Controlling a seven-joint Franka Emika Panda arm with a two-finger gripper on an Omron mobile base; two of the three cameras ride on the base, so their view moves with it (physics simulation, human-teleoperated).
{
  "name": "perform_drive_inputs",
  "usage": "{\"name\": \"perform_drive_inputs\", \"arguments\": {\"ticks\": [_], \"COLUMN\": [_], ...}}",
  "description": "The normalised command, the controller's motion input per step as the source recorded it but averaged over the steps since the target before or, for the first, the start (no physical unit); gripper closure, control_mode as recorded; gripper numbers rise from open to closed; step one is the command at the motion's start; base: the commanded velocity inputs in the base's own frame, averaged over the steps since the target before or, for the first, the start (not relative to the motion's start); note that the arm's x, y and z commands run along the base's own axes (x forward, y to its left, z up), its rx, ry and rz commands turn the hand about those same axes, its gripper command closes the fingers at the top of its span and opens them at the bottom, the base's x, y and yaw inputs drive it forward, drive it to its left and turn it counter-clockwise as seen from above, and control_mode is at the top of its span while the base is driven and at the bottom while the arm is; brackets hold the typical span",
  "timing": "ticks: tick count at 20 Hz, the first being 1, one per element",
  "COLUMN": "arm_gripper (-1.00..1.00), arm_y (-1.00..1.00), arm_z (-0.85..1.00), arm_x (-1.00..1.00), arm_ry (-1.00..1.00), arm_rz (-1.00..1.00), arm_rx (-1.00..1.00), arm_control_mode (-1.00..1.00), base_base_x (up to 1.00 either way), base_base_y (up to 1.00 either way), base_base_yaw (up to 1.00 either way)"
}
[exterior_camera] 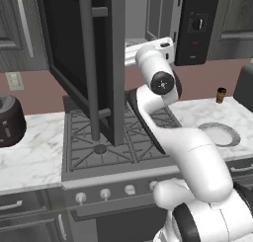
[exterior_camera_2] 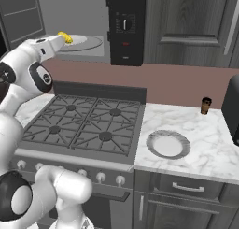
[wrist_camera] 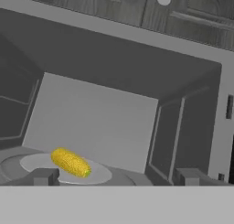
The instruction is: Pick the corn from the counter and place it in the microwave. Then turn on the microwave.
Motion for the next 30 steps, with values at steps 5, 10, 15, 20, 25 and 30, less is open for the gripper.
{"name": "perform_drive_inputs", "arguments": {"ticks": [5, 10, 15, 20, 25, 30], "arm_gripper": [-1.0, -1.0, -1.0, -1.0, -1.0, -1.0], "arm_y": [-0.03, 0.0, 0.0, 0.0, 0.0, 0.0], "arm_z": [0.05, 0.09, 0.12, 0.06, 0.05, 0.02], "arm_x": [-0.38, -0.37, -0.38, -0.45, -0.46, -0.4], "arm_ry": [0.0, 0.0, 0.0, 0.0, 0.01, 0.0], "arm_rz": [0.0, 0.0, 0.0, 0.0, 0.0, 0.0], "arm_rx": [0.04, 0.05, 0.05, 0.04, 0.03, 0.02], "arm_control_mode": [-1.0, -1.0, -1.0, -1.0, -1.0, -1.0], "base_base_x": [0.0, 0.0, 0.0, 0.0, 0.0, 0.0], "base_base_y": [0.0, 0.0, 0.0, 0.0, 0.0, 0.0], "base_base_yaw": [0.0, 0.0, 0.0, 0.0, 0.0, 0.0]}}
